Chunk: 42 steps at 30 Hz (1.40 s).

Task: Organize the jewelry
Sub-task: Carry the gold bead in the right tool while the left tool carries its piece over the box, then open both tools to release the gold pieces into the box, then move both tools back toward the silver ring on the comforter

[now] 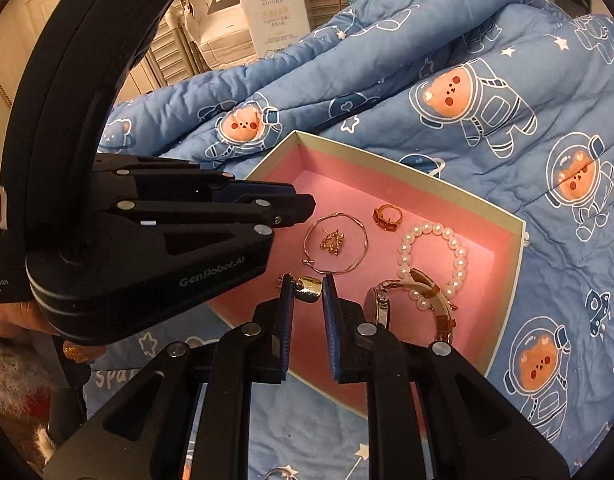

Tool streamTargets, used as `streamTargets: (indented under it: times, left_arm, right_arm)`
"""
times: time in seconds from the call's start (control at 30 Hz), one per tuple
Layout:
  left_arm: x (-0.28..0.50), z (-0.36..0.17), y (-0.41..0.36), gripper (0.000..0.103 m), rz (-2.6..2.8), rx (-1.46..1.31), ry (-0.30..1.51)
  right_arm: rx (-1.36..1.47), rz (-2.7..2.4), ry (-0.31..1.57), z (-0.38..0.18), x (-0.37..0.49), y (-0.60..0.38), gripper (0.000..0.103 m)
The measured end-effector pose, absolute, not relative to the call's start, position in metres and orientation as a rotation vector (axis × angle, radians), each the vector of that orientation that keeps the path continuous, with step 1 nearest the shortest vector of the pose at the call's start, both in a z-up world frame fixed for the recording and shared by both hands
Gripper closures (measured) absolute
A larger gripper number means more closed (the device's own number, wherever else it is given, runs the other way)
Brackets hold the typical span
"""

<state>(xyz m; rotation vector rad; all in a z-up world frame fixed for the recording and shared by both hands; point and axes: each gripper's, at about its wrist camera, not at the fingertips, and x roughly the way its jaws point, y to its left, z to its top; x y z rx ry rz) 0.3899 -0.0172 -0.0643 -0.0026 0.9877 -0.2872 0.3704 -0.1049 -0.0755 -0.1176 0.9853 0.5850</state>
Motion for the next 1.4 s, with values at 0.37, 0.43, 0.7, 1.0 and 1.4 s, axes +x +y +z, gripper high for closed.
streamTargets:
  times: [0.37,0.43,0.7,1.0,1.4]
  left_arm:
    - [0.417,-0.078,-0.029,0.09,-0.267,0.007,1.049]
    - [0.419,-0.079,-0.031,0.09,-0.265,0.003,1.055]
    - [0.419,-0.08,-0.032,0.09,-0.269,-0.003,1.048]
    - [0.414,-0.059,-0.025,0.066,-0.289,-0.052,0.99]
    - [0.371,-0.025,0.007,0.018,-0.244,-0.154,0.815]
  right_arm:
    - [-0.121,0.549,1.077,-0.095,0.389,-0.098,0.087]
    - [-0.118,0.541,1.088,-0.098,0.392,-0.098,0.087]
    - [-0.104,0.537,1.091,-0.102,0.395,-0.1,0.087]
    - [-0.089,0.544,1.082,-0.102,0.391,-0.099,0.087]
    - [0.062,0.551,0.951,-0.067,0.35,-0.139,0.047]
